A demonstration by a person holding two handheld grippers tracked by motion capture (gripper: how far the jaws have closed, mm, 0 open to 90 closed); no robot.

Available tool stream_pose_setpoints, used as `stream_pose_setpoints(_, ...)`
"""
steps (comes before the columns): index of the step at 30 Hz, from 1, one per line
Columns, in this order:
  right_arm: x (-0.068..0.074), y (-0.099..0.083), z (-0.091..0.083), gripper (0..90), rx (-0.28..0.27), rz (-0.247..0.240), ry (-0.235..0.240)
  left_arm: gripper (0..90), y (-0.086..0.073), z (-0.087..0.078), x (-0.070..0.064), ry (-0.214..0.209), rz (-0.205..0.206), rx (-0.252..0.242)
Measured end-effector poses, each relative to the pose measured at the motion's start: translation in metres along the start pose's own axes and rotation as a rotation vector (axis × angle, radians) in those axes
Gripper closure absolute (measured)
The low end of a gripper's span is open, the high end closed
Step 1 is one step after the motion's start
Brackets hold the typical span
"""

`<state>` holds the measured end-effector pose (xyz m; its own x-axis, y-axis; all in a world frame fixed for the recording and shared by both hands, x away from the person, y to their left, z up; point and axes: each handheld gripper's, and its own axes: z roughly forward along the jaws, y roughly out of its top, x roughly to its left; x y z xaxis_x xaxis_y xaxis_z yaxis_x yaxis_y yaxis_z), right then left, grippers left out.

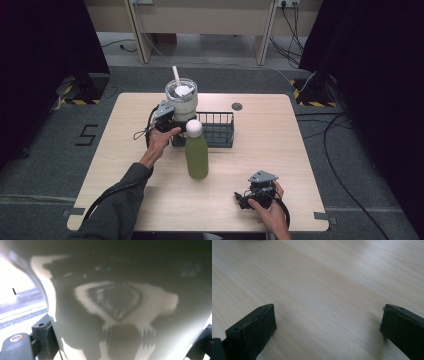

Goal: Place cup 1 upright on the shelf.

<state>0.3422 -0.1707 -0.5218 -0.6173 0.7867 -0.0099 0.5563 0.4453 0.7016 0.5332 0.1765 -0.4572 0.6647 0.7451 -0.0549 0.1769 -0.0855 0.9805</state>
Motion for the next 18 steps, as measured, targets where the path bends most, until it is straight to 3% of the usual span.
stream_pose_setpoints(18,0.0003,-0.0001,-0.0002,0.8,0.0,-0.002,-0.002,10.1,-0.0006,-0.0008,-0.0031,0.012,0.013,0.006)
